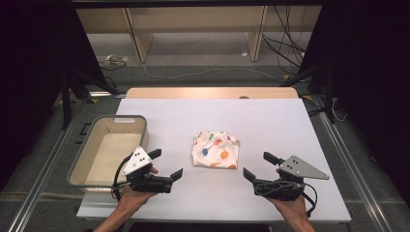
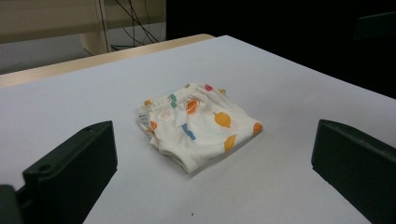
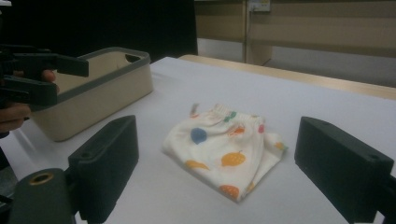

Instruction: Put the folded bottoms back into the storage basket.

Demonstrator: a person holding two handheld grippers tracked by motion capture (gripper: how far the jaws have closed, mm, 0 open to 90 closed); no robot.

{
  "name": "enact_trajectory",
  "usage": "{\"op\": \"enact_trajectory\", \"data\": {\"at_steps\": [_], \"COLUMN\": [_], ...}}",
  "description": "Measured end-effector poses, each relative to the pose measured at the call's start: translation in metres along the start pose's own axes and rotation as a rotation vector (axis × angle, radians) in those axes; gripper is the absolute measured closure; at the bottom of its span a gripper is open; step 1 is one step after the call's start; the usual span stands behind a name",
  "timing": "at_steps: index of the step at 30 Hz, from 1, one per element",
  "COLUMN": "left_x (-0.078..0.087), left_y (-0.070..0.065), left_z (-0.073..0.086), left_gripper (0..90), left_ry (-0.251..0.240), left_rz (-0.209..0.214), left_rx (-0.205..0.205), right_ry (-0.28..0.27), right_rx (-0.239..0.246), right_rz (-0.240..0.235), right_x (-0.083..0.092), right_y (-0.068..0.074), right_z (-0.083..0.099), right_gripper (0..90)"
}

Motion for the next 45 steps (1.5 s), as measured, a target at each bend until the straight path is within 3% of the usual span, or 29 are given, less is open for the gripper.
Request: {"op": "enact_trajectory", "data": {"at_steps": [12, 19, 21, 25, 32, 37, 38, 39, 42, 43, 45], "left_x": [-0.002, -0.005, -0.008, -0.01, -0.018, -0.027, -0.03, -0.03, -0.035, -0.037, -0.04], "left_y": [-0.001, 0.001, 0.003, 0.005, 0.006, 0.007, 0.007, 0.007, 0.009, 0.01, 0.011], "left_z": [-0.001, -0.002, -0.002, -0.002, 0.001, 0.006, 0.007, 0.007, 0.01, 0.012, 0.013], "left_gripper": [0.0, 0.0, 0.0, 0.0, 0.0, 0.4, 0.4, 0.4, 0.6, 1.5, 1.7], "left_ry": [0.007, 0.028, 0.041, 0.058, 0.12, 0.181, 0.198, 0.198, 0.233, 0.247, 0.267], "left_rz": [0.001, 0.004, 0.012, 0.014, 0.013, 0.02, 0.025, 0.025, 0.039, 0.043, 0.044], "left_rx": [0.021, 0.069, 0.115, 0.131, 0.2, 0.234, 0.265, 0.265, 0.319, 0.356, 0.365], "right_ry": [-0.004, -0.01, -0.01, -0.008, 0.013, 0.055, 0.078, 0.078, 0.11, 0.132, 0.154], "right_rx": [0.007, 0.019, 0.011, 0.015, 0.015, 0.033, 0.033, 0.033, 0.028, 0.016, 0.005], "right_rz": [0.002, 0.012, 0.016, 0.028, 0.031, 0.011, 0.003, 0.003, -0.007, -0.014, -0.019], "right_x": [0.0, -0.001, -0.001, -0.004, -0.012, -0.019, -0.025, -0.025, -0.035, -0.043, -0.05], "right_y": [-0.001, -0.003, -0.005, -0.009, -0.017, -0.018, -0.019, -0.019, -0.023, -0.025, -0.027], "right_z": [-0.001, -0.003, -0.006, -0.008, -0.012, -0.014, -0.014, -0.014, -0.014, -0.014, -0.013], "right_gripper": [14.9, 14.9, 15.0, 15.1, 15.2, 15.3, 15.3, 15.3, 15.4, 15.6, 15.7]}}
Point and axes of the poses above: each handheld gripper's, and its own axes: x roughly backward along the jaws, z roughly out of its underside, y roughly to its left, the point moved 6 cm from there along -x, roughly forward along the jaws, and after that the axes turned 2 degrees about y, right-handed, at the moved point
